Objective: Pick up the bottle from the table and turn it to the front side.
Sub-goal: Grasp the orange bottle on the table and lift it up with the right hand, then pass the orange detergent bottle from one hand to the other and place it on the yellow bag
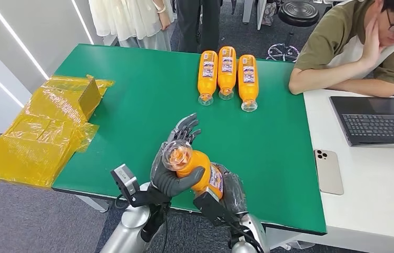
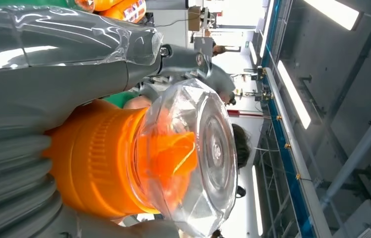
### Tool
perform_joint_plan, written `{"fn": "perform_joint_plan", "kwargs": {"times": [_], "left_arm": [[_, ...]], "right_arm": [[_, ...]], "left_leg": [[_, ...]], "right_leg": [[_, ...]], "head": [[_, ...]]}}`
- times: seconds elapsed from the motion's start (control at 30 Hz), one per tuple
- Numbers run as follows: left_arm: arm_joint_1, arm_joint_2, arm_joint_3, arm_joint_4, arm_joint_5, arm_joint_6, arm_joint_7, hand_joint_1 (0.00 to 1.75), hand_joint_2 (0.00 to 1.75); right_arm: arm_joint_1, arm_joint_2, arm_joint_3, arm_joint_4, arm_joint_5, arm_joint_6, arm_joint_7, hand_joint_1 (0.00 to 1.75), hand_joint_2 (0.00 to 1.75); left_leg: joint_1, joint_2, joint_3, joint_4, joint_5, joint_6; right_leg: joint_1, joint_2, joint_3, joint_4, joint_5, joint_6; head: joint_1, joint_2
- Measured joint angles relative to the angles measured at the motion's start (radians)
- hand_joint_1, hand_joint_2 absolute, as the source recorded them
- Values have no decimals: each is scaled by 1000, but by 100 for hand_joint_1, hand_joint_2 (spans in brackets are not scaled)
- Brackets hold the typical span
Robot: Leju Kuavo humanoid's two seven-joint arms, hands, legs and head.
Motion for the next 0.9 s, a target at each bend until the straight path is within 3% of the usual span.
{"fn": "perform_joint_plan", "kwargs": {"times": [0.3, 0.33, 0.43, 0.47, 0.67, 0.8, 0.9], "left_arm": [[1, 0, 7, 0, -3, 18, -1, 175, 175], [2, 0, 8, 0, -2, 23, -1, 175, 175], [2, 0, 9, -3, 0, 36, -2, 175, 175], [3, 0, 10, -5, 0, 41, -2, 175, 175], [3, 0, 10, -12, -3, 79, 8, 175, 175], [2, 0, 10, -13, -14, 102, 11, 175, 175], [2, 3, 10, -18, -63, 176, 22, 175, 175]], "right_arm": [[-11, 1, -1, 4, 6, 17, 5, 168, 175], [-14, 2, -1, 7, 6, 21, 2, 143, 175], [-24, 4, -1, 18, 1, 23, -11, 18, 175], [-26, 5, -1, 20, -4, 15, -19, 0, 175], [-1, 32, 0, -22, -96, -177, -201, 0, 175], [19, 41, -1, -59, -132, -229, -255, 0, 175], [61, 61, -27, -119, -170, -296, -365, 0, 175]], "left_leg": [[0, 0, 0, 0, 0, 0], [0, 0, 0, 0, 0, 0], [0, 0, 0, 0, 0, 0], [0, 0, 0, 0, 0, 0], [0, 0, 0, 0, 0, 0], [0, 0, 0, 0, 0, 0], [0, 0, 0, 0, 0, 0]], "right_leg": [[0, 0, 0, 0, 0, 0], [0, 0, 0, 0, 0, 0], [0, 0, 0, 0, 0, 0], [0, 0, 0, 0, 0, 0], [0, 0, 0, 0, 0, 0], [0, 0, 0, 0, -1, 0], [0, -1, 0, 0, -1, 0]], "head": [[0, 0], [0, 0], [0, 0], [0, 0], [0, 0], [0, 0], [0, 0]]}}
